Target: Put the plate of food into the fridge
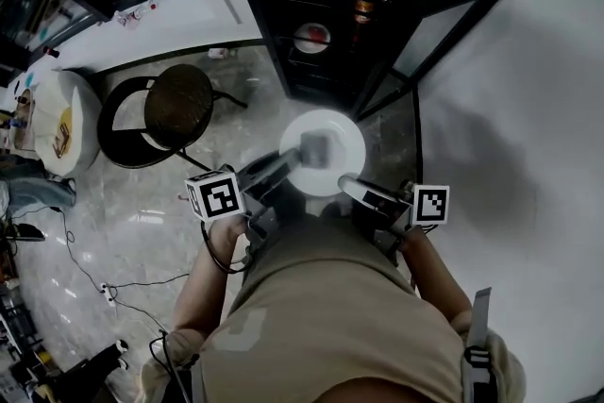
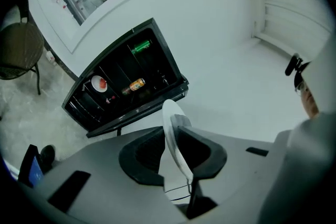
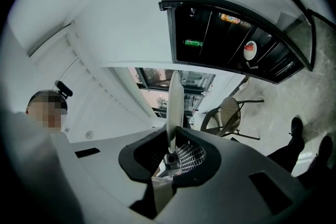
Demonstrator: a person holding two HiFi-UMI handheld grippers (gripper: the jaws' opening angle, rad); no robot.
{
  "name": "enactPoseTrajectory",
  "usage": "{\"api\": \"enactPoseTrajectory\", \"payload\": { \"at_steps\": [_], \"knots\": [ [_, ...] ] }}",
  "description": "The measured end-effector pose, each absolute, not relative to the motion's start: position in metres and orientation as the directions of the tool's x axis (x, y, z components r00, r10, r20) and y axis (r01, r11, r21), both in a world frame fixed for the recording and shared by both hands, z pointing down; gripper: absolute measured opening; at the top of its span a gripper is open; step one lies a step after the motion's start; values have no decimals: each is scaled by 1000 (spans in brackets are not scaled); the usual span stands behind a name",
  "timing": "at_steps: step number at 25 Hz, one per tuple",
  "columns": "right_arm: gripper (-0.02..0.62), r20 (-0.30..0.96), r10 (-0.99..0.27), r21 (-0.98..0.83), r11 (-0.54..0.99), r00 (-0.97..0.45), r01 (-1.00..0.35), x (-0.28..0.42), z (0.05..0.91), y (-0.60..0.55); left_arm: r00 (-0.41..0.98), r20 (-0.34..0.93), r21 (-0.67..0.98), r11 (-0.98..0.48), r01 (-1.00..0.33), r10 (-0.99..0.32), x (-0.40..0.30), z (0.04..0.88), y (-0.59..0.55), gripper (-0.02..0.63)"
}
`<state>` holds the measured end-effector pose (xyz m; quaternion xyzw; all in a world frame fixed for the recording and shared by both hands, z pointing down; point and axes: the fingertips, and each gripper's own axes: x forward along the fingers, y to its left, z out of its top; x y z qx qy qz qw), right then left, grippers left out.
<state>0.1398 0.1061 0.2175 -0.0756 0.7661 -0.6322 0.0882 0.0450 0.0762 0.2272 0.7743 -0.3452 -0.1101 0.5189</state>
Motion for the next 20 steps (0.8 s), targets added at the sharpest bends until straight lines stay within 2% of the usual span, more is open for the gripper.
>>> {"api": "enactPoseTrajectory", "payload": {
  "at_steps": [13, 20],
  "knots": [
    [32, 73, -235, -988, 113, -969, -102, 92, 236, 75, 737, 134, 944, -142, -299, -663, 0, 240, 38, 29],
    [33, 167, -240, -981, 53, -956, -185, 77, 261, 58, 709, 213, 958, 3, -286, -672, -17, 272, 22, 26]
  ]
}}
